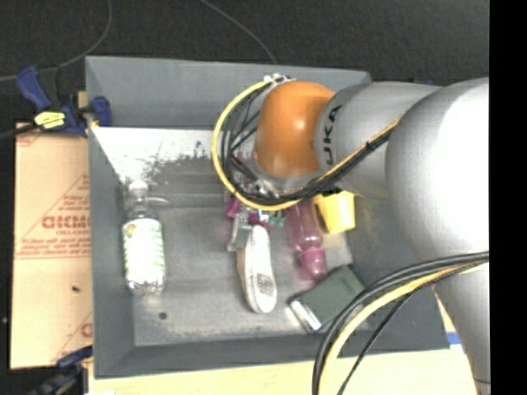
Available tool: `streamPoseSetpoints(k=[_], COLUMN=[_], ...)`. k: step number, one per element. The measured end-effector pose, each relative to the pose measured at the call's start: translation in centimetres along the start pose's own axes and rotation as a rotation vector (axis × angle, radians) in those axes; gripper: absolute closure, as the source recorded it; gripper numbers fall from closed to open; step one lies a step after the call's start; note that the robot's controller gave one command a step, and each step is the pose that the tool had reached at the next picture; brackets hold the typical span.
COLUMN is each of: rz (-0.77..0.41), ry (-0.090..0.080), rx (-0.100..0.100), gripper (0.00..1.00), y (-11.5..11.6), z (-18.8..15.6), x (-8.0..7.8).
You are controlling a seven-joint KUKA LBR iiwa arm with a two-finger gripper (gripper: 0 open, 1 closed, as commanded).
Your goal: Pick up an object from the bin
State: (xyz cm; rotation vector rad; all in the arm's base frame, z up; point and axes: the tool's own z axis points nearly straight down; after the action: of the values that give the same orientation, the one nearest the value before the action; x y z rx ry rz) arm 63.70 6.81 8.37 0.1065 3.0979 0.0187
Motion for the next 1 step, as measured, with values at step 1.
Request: streamPoseSetpoints(k=[1], rz=[-0.137], ry=[0.011], rx=[0.000], gripper=[0.00], y=[-2.30], z=[0.15], x=[-1.20])
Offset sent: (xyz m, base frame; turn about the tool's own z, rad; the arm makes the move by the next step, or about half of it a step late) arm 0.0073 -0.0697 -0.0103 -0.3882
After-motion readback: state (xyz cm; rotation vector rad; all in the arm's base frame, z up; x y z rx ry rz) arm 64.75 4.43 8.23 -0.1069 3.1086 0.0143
